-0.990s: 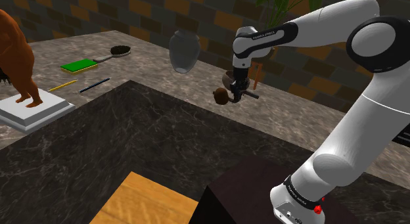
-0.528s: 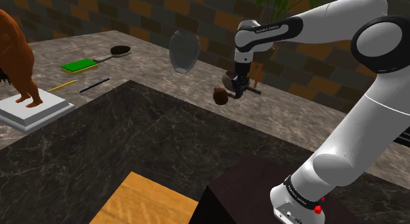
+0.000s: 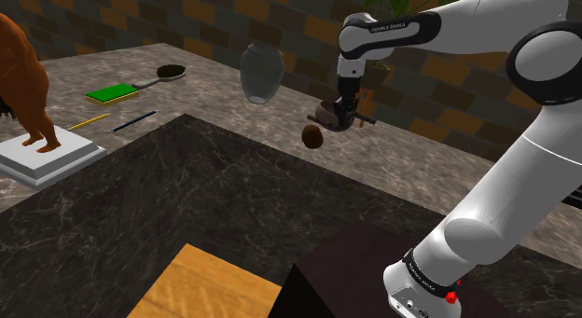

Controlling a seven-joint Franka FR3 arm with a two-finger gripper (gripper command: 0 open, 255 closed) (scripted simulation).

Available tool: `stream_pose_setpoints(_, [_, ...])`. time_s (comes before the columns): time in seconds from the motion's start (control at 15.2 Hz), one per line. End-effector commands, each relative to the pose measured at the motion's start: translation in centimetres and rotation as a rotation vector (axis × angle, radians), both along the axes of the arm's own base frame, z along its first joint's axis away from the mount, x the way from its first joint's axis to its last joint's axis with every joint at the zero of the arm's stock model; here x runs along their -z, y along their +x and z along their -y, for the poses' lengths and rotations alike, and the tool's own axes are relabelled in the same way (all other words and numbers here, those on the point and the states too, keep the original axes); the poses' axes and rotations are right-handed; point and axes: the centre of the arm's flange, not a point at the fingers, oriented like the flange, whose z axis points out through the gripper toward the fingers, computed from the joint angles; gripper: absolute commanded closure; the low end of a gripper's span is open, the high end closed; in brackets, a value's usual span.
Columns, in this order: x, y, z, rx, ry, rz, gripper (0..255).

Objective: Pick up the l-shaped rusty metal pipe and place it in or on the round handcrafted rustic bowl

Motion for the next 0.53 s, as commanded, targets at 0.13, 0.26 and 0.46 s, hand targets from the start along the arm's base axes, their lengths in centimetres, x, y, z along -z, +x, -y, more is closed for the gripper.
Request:
stream_pose_setpoints(0.13, [-2.1, 0.0, 0.0, 0.000, 0.000, 0.000, 255])
stream_pose_setpoints(0.26, [-3.1, 0.0, 0.0, 0.000, 0.000, 0.000, 255])
stream_pose_setpoints(0.46, [-4.7, 0.0, 0.0, 0.000, 0.000, 0.000, 255])
